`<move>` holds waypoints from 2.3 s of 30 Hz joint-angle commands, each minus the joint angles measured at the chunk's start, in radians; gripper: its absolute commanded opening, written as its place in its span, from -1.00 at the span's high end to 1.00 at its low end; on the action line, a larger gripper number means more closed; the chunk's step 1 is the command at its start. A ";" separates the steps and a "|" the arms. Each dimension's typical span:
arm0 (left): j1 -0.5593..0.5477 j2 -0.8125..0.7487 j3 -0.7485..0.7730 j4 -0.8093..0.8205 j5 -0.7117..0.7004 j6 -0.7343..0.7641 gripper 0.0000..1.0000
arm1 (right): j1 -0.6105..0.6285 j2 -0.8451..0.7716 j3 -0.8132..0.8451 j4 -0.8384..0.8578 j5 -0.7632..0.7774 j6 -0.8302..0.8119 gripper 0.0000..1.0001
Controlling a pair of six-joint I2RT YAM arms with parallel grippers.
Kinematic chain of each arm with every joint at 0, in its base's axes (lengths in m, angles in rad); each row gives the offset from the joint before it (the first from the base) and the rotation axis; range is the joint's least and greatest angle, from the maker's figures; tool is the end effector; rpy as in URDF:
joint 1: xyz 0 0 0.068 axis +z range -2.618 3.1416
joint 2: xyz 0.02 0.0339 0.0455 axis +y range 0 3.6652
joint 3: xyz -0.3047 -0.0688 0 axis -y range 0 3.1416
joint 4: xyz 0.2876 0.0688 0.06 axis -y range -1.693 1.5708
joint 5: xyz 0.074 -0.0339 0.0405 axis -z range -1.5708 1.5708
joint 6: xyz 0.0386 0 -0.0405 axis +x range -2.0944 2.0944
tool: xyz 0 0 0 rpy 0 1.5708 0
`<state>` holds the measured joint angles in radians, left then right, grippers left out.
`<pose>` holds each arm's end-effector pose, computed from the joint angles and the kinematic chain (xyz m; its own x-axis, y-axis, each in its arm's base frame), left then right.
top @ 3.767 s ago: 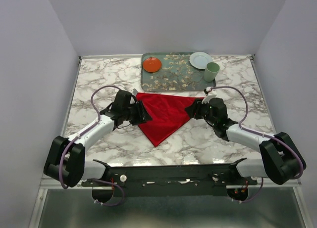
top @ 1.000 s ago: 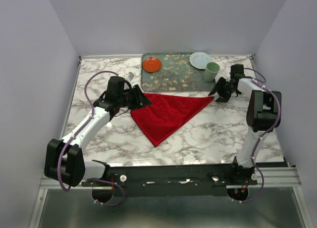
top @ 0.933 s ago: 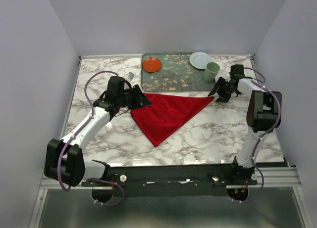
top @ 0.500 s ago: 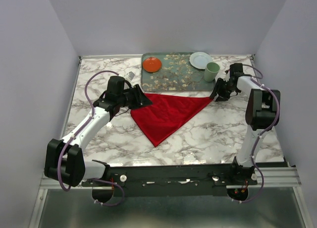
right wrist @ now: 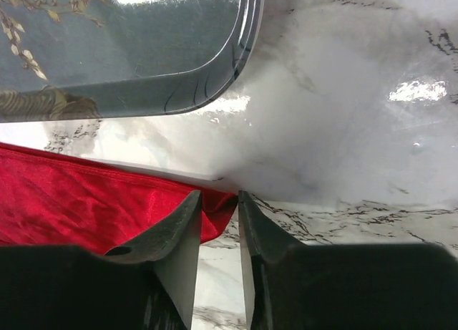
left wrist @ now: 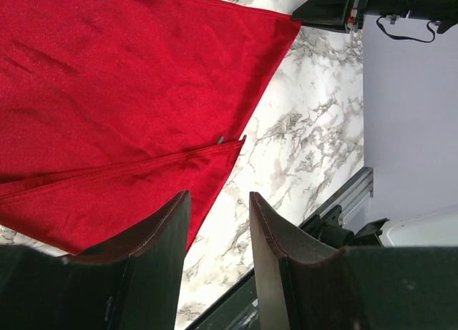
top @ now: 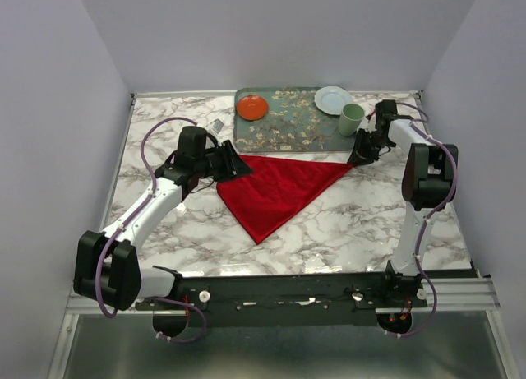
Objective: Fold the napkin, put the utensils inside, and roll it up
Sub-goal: Fold the napkin
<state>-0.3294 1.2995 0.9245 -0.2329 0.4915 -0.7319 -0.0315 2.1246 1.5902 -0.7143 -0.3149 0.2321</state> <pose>0.2937 -0.1197 0.2958 -0.8376 -0.3363 -0.4305 0.1237 0.6508 -0.7491 0.4935 -0.0036 0.1728 -0.9383 0.2484 -0.2405 0.1519 0.9210 0.3587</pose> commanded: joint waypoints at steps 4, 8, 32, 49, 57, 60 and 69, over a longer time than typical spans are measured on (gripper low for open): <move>0.004 -0.009 0.014 -0.020 0.025 0.025 0.05 | 0.015 -0.011 -0.021 0.033 0.023 -0.037 0.76; 0.012 -0.014 0.017 -0.043 0.021 0.038 0.06 | 0.030 -0.107 -0.085 0.151 0.065 -0.046 0.98; 0.020 -0.083 -0.032 -0.062 -0.037 0.026 0.05 | 0.554 -0.549 -0.331 0.220 0.129 0.036 0.99; 0.020 -0.097 -0.038 -0.065 -0.048 0.016 0.05 | 0.671 -0.712 -0.427 0.283 0.047 0.177 0.97; 0.020 -0.106 -0.042 -0.066 -0.050 0.014 0.05 | 0.720 -0.683 -0.406 0.314 0.034 0.282 0.94; 0.021 -0.108 -0.044 -0.068 -0.050 0.014 0.06 | 0.745 -0.660 -0.409 0.320 0.043 0.309 0.94; 0.021 -0.100 -0.064 -0.056 -0.071 0.014 0.05 | 0.826 -0.615 -0.433 0.375 0.112 0.378 0.91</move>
<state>-0.3149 1.2140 0.8879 -0.2871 0.4561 -0.7155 0.7666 1.4857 1.1679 -0.4026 -0.2455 0.5560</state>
